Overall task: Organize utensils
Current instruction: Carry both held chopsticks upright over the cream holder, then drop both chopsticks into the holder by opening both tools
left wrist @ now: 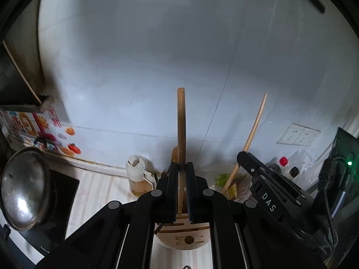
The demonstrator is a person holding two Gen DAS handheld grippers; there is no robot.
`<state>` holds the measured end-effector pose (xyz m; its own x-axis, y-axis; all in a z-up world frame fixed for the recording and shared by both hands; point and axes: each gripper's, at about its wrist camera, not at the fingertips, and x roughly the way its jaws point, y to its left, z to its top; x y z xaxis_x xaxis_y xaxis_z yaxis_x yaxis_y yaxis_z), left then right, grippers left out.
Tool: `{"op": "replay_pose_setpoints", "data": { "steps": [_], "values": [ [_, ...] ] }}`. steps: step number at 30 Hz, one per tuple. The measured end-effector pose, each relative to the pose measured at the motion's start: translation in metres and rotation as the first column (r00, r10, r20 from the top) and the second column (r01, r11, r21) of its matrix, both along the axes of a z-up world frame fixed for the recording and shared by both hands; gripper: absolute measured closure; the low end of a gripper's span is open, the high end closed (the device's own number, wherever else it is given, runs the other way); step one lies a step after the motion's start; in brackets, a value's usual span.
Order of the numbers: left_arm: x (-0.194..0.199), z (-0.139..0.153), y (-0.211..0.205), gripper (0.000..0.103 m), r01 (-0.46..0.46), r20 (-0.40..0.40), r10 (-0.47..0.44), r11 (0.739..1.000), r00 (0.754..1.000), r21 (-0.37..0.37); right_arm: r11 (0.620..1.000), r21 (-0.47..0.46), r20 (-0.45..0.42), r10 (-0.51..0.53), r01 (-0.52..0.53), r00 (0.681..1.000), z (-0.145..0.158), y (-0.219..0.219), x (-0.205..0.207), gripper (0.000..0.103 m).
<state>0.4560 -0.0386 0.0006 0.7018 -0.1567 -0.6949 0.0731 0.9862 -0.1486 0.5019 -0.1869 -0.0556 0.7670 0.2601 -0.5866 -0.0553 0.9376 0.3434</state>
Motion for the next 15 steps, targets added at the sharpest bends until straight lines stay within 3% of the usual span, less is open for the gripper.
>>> {"op": "replay_pose_setpoints", "data": {
  "steps": [8,15],
  "values": [
    [0.024,-0.012,0.002,0.099,-0.028,-0.022,0.027,0.999,0.999,-0.024,1.0,-0.026,0.018,-0.008,0.009,1.0,-0.029,0.001,0.02,0.097],
    [0.032,-0.014,-0.009,0.099,-0.014,-0.029,0.014,1.0,0.999,-0.006,0.999,-0.038,0.017,0.007,-0.006,1.0,-0.035,0.006,0.021,0.097]
  ]
}}
